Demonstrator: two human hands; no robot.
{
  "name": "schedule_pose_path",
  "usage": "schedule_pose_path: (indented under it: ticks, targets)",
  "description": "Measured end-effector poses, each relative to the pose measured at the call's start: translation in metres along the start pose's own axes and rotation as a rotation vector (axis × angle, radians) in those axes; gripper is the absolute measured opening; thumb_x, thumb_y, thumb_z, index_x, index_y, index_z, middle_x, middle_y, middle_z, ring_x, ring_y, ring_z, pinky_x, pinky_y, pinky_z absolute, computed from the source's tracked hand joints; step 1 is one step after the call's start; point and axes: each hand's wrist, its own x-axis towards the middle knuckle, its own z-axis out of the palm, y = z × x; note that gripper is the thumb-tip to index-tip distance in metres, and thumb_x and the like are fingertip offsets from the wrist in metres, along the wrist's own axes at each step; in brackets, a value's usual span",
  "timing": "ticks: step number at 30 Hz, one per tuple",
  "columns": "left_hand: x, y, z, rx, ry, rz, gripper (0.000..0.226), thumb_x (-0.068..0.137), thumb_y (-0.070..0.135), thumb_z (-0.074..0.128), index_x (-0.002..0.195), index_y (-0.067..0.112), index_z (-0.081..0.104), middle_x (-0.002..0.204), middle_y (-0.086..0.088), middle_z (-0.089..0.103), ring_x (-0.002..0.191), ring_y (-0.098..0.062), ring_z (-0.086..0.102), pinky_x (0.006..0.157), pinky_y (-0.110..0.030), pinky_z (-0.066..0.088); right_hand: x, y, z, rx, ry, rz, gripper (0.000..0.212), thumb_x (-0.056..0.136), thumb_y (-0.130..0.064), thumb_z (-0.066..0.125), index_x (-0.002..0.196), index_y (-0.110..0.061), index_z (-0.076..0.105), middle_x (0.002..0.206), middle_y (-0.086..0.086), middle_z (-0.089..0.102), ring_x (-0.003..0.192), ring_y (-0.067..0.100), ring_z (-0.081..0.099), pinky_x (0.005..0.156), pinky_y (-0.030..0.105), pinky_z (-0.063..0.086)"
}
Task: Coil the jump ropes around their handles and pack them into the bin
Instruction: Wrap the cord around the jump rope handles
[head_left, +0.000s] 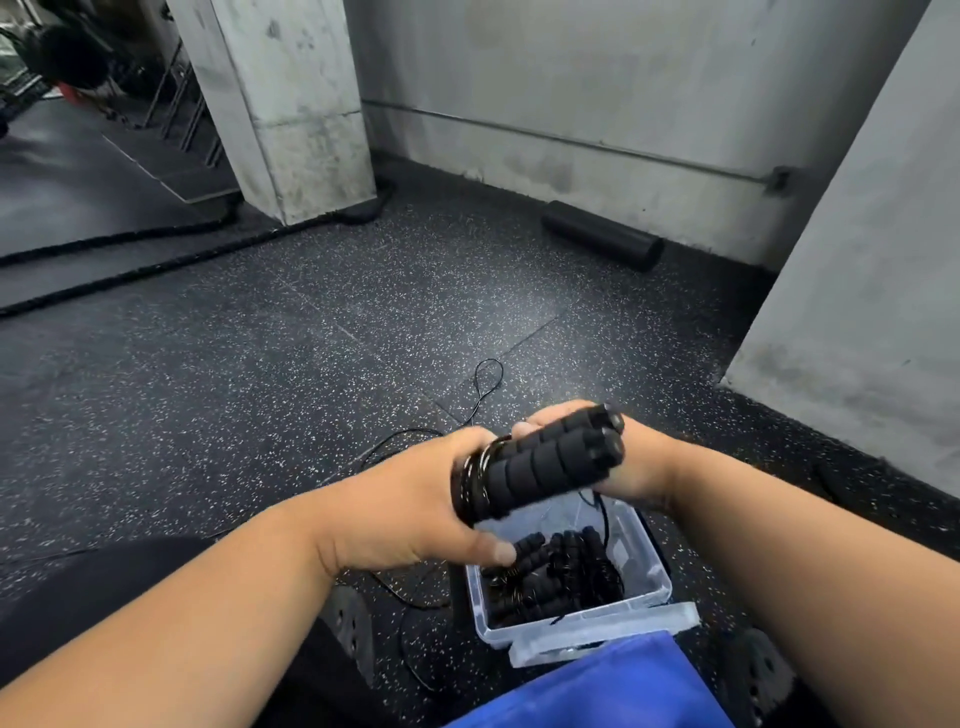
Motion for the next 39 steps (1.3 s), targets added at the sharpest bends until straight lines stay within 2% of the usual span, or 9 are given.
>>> schedule_pose_path:
  ticks: [4, 7, 12, 17, 23, 26, 29, 34, 39]
  targets:
    - [0.001, -0.008, 0.001, -0.345, 0.124, -0.082, 0.076, 0.080, 0.008, 0.090, 0.136, 0.030, 0.043, 0.094, 0.002, 0.064, 0.082, -0.011, 0.059, 0.068, -0.029, 0.053, 0.006, -0.001, 0.026, -0.169, 0.037, 0.105, 0.032, 0.103, -0.014, 0.046, 0.072, -0.013, 0.053, 0.063, -0.006, 0.050, 0.053, 0.005, 0.039, 0.053, 0.018, 0.035]
    - [0.009, -0.010, 0.008, -0.505, 0.280, -0.115, 0.080, 0.082, -0.001, 0.084, 0.140, 0.038, 0.045, 0.091, 0.006, 0.069, 0.075, -0.010, 0.060, 0.061, -0.029, 0.054, 0.012, 0.001, 0.043, -0.222, 0.097, 0.143, 0.044, 0.110, -0.035, 0.040, 0.073, -0.019, 0.058, 0.059, -0.010, 0.050, 0.051, 0.003, 0.041, 0.053, 0.022, 0.036]
    - [0.018, -0.030, -0.009, -0.090, 0.563, -0.271, 0.052, 0.077, 0.010, 0.084, 0.115, 0.035, 0.059, 0.083, 0.004, 0.068, 0.058, -0.009, 0.057, 0.059, -0.030, 0.047, 0.006, -0.010, 0.057, -0.610, 0.069, 0.089, 0.020, 0.108, -0.035, 0.041, 0.093, -0.024, 0.051, 0.085, -0.005, 0.059, 0.080, 0.020, 0.056, 0.070, 0.035, 0.039]
    - [0.015, -0.029, -0.013, 0.517, 0.356, -0.348, 0.045, 0.075, 0.027, 0.073, 0.109, 0.040, 0.047, 0.080, 0.006, 0.069, 0.069, -0.011, 0.065, 0.055, -0.030, 0.047, -0.004, -0.047, 0.048, -0.911, 0.107, -0.036, 0.034, 0.102, -0.044, 0.052, 0.076, -0.022, 0.050, 0.072, -0.007, 0.055, 0.072, 0.019, 0.053, 0.065, 0.034, 0.039]
    - [0.007, -0.010, -0.005, 0.621, 0.073, -0.125, 0.050, 0.074, 0.037, 0.080, 0.107, 0.052, 0.046, 0.094, 0.014, 0.069, 0.081, -0.007, 0.066, 0.074, -0.033, 0.056, -0.013, -0.062, 0.017, -0.760, 0.143, -0.113, 0.034, 0.072, -0.055, 0.086, 0.078, -0.027, 0.066, 0.067, -0.015, 0.062, 0.064, 0.002, 0.054, 0.056, 0.018, 0.038]
    - [0.001, 0.000, 0.000, 0.473, -0.017, -0.067, 0.051, 0.072, 0.032, 0.086, 0.106, 0.048, 0.051, 0.094, 0.015, 0.069, 0.081, -0.004, 0.066, 0.073, -0.028, 0.055, -0.009, -0.050, 0.000, -0.438, 0.093, -0.065, 0.040, 0.069, -0.045, 0.093, 0.076, -0.017, 0.065, 0.061, -0.008, 0.055, 0.056, 0.005, 0.046, 0.055, 0.027, 0.038]
    - [-0.006, 0.004, -0.003, 0.180, -0.075, 0.022, 0.063, 0.074, 0.021, 0.095, 0.124, 0.029, 0.058, 0.107, 0.005, 0.069, 0.096, -0.019, 0.067, 0.083, -0.037, 0.057, -0.005, -0.029, -0.012, -0.198, -0.012, -0.056, 0.030, 0.091, -0.036, 0.077, 0.074, -0.017, 0.062, 0.069, -0.004, 0.056, 0.064, 0.013, 0.048, 0.060, 0.029, 0.037]
    - [-0.003, -0.007, -0.010, -0.323, 0.077, 0.067, 0.063, 0.078, 0.023, 0.091, 0.131, 0.033, 0.058, 0.101, 0.009, 0.066, 0.090, -0.011, 0.062, 0.075, -0.032, 0.055, -0.001, -0.012, 0.010, -0.084, 0.025, 0.055, 0.039, 0.109, -0.038, 0.044, 0.078, -0.019, 0.059, 0.066, -0.005, 0.049, 0.059, 0.013, 0.041, 0.056, 0.024, 0.035]
    - [0.009, -0.019, 0.008, -0.550, 0.199, -0.108, 0.089, 0.082, 0.018, 0.090, 0.153, 0.035, 0.039, 0.119, -0.009, 0.064, 0.080, -0.015, 0.057, 0.063, -0.030, 0.057, 0.016, 0.006, 0.040, -0.342, 0.171, 0.058, 0.044, 0.110, -0.045, 0.040, 0.080, -0.018, 0.056, 0.061, -0.015, 0.057, 0.058, 0.003, 0.049, 0.062, 0.035, 0.046]
